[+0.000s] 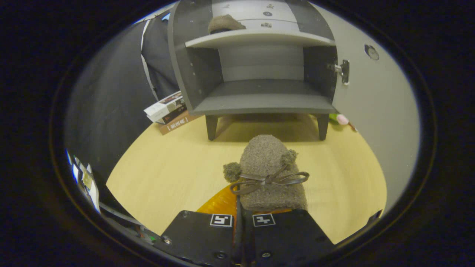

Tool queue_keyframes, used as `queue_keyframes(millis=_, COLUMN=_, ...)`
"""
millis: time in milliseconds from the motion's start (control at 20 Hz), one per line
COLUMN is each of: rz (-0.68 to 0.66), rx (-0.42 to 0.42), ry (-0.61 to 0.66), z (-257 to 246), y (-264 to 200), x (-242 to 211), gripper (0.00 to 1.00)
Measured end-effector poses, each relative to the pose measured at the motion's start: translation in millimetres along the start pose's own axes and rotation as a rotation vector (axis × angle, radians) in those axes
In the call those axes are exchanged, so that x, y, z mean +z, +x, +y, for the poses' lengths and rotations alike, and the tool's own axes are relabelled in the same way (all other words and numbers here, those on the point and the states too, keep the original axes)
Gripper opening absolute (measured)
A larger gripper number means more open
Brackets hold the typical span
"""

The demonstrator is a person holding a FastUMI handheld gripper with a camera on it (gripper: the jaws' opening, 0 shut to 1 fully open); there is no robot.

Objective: Open the shoe cabinet door, grab the shoes and put them into the shoe cabinet, then close the shoe cabinet door.

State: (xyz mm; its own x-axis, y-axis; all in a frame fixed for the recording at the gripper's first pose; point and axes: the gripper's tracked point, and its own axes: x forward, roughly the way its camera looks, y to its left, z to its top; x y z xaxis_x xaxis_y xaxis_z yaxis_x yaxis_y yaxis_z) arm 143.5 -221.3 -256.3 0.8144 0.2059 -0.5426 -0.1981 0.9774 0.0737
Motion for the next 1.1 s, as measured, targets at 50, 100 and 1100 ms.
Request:
queue_keyframes(millis=50, rz=-0.027, rx=0.004, ry=-0.008, z=5, y=-10, x=16, gripper=0.07)
queue_keyframes(millis=100, rz=-0.052, rx=0.014, ry=-0.007, z=11, y=-21, x=33, gripper=0.07)
queue_keyframes(millis=1100, rz=-0.519, rx=-0.038, ry=-0.052, z=-4, y=-50, x=389, gripper=0.07)
